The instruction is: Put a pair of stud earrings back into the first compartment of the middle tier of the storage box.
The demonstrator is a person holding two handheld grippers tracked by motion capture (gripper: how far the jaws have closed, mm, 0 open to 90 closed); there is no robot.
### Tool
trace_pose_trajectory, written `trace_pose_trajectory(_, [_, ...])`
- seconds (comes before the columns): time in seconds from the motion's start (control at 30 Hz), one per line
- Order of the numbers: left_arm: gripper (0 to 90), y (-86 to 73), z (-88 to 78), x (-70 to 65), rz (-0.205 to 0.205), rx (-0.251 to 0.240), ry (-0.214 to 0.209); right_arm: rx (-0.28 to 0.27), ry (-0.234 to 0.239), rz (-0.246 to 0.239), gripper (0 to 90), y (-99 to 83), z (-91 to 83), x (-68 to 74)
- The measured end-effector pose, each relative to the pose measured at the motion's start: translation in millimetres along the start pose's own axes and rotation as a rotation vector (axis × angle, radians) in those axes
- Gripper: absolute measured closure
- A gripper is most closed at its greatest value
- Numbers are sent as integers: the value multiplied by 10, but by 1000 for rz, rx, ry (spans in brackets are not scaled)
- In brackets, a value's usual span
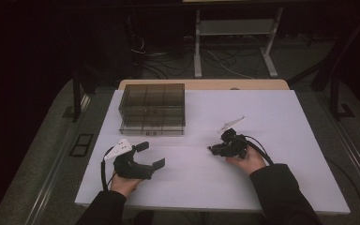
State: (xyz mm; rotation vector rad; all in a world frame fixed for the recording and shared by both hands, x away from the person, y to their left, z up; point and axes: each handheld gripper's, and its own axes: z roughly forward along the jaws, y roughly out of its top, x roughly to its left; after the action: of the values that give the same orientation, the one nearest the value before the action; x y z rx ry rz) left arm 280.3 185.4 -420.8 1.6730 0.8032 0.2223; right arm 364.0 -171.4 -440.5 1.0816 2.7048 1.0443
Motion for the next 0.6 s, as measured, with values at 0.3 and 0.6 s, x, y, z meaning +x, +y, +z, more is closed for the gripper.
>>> trace_pose_trajectory(0.3, [0, -1, 0, 2, -4, 0, 1, -9, 26, -13, 778, 105, -161, 18])
trace_pose_trajectory(0.6, [0, -1, -10, 9, -7, -4, -2, -14, 67, -56, 778, 380, -254, 99])
